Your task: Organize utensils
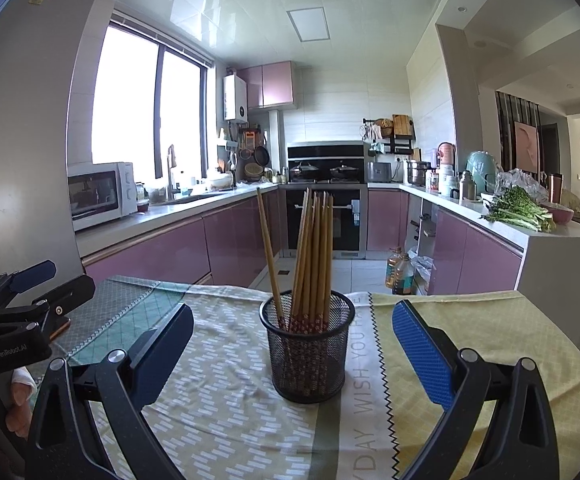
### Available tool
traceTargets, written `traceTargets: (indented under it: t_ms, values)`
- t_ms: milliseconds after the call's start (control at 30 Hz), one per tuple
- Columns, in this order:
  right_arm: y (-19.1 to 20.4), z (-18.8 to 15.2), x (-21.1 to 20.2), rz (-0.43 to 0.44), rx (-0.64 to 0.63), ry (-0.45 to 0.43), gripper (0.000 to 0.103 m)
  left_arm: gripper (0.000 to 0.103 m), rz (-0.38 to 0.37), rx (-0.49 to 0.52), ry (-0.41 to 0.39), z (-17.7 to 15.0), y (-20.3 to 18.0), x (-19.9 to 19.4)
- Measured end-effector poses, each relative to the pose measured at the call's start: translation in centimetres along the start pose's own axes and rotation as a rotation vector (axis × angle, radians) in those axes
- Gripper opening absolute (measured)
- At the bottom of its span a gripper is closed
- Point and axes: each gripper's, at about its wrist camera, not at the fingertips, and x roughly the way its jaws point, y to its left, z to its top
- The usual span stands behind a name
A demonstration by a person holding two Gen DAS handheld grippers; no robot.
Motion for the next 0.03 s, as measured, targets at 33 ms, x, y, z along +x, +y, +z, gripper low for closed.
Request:
traceTargets:
  t_ms: [33]
  values:
    - [-0.57,-0.11,0.38,-0.008,0.002,0.023,0.096,0.097,-0.001,-0.002,0.014,-0.11,0.19,0.31]
